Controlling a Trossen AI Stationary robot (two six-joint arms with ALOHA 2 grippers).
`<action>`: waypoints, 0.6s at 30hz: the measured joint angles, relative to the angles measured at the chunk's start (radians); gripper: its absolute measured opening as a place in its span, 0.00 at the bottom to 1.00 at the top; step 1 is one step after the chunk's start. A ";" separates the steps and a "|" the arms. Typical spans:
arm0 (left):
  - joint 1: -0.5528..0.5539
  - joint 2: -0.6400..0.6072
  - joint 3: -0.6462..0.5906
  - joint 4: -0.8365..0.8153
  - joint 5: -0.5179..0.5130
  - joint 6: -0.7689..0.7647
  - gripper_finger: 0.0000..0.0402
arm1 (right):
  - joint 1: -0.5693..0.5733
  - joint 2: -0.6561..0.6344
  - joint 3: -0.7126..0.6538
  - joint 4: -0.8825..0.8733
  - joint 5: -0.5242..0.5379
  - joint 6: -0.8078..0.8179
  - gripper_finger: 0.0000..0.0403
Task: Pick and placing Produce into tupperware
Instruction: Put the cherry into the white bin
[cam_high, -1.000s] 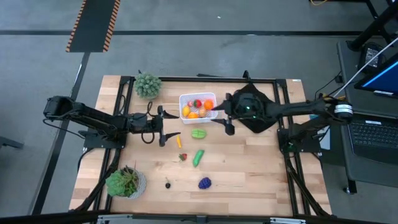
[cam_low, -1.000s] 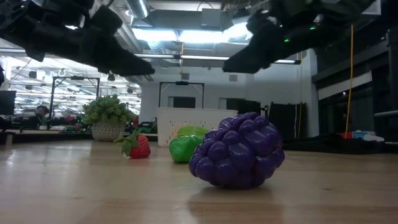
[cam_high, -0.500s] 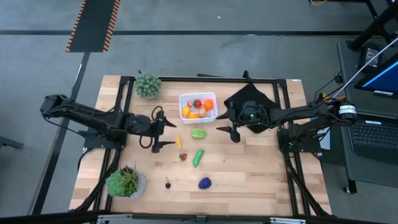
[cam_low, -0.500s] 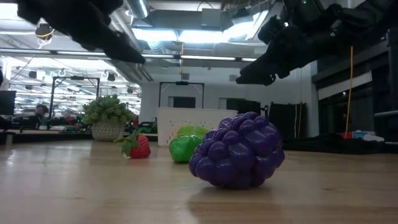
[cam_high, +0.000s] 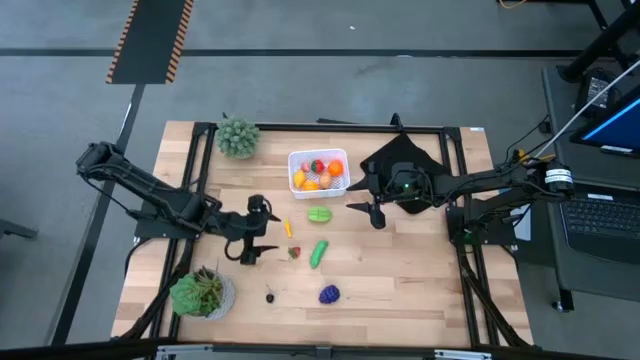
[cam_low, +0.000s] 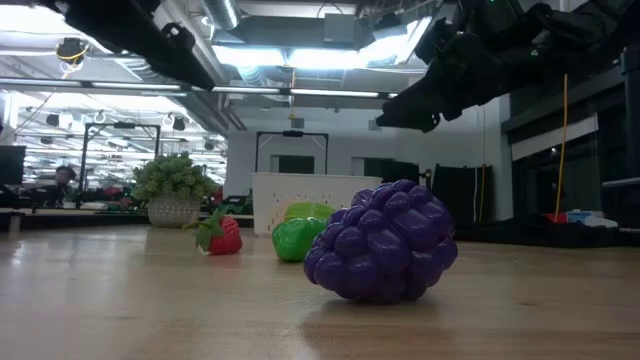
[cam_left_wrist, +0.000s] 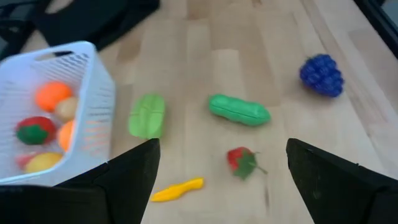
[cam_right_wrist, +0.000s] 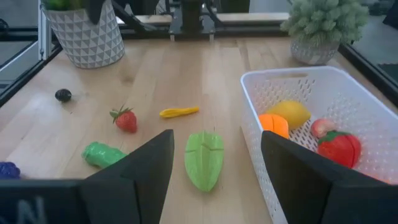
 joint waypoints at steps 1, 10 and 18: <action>-0.012 0.016 0.006 -0.001 0.000 -0.009 0.84 | 0.000 0.000 0.000 0.003 0.000 0.000 0.60; -0.087 0.170 0.119 -0.096 0.001 -0.052 0.84 | 0.000 0.000 0.000 0.024 0.042 0.000 0.60; -0.099 0.318 0.305 -0.285 0.085 -0.096 0.84 | 0.000 0.000 0.001 0.031 0.046 -0.004 0.60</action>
